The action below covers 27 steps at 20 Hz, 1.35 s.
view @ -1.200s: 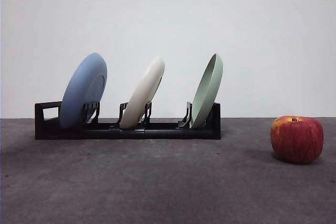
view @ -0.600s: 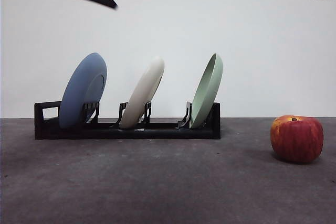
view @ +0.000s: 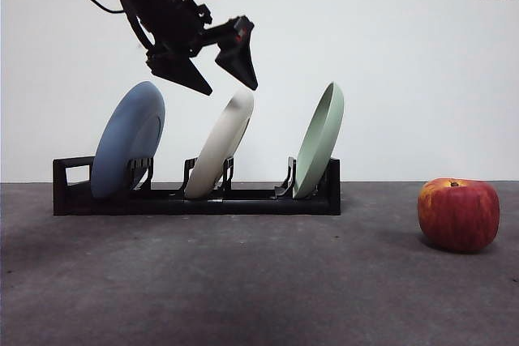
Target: Take the yellow plate from the plate rack,put the plate on the table,take the apple from the table,put the apple in the plate
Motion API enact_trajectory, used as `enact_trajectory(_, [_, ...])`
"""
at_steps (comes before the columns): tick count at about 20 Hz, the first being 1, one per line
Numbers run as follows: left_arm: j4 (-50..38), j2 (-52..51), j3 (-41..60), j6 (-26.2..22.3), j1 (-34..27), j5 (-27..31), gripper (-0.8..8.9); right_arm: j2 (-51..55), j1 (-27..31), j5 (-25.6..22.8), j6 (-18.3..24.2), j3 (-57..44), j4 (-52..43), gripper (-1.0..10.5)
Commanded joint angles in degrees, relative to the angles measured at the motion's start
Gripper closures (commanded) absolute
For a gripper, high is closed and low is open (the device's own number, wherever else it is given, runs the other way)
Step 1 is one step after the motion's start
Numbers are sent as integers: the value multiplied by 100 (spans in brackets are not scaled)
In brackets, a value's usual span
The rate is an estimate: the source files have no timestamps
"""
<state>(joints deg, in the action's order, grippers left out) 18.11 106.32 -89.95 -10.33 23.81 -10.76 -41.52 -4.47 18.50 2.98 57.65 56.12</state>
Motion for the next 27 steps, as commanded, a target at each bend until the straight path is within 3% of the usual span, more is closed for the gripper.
enact_trajectory(1, [-127, 160, -15, -37, 28, 33, 248, -24, -2, 17, 4, 28, -13, 348])
enact_trajectory(5, [-114, 291, -15, -15, 28, 31, 254, -101, -2, 17, 4, 28, 9, 348])
enact_trajectory(6, [-101, 293, -15, -15, 28, 28, 298, -109, -2, 15, 4, 28, 22, 348])
enact_trajectory(8, [-61, 297, -15, -15, 28, 17, 507, -138, -2, 17, 4, 28, 35, 348])
enact_trajectory(9, [-48, 297, -15, -15, 28, -31, 551, -142, -2, 17, 4, 28, 55, 348])
enact_trajectory(13, [42, 302, -15, -20, 28, -588, 570, -151, -2, 15, 4, 28, 57, 348])
enact_trajectory(17, [96, 332, -15, -17, 28, -612, 572, -151, -2, 17, 4, 28, 72, 348])
enact_trajectory(21, [160, 334, -15, -13, 26, -612, 746, -151, -2, 17, 4, 28, 96, 349])
enact_trajectory(27, [201, 334, -15, 116, 22, -743, 765, -151, -2, 15, 7, 28, 96, 349])
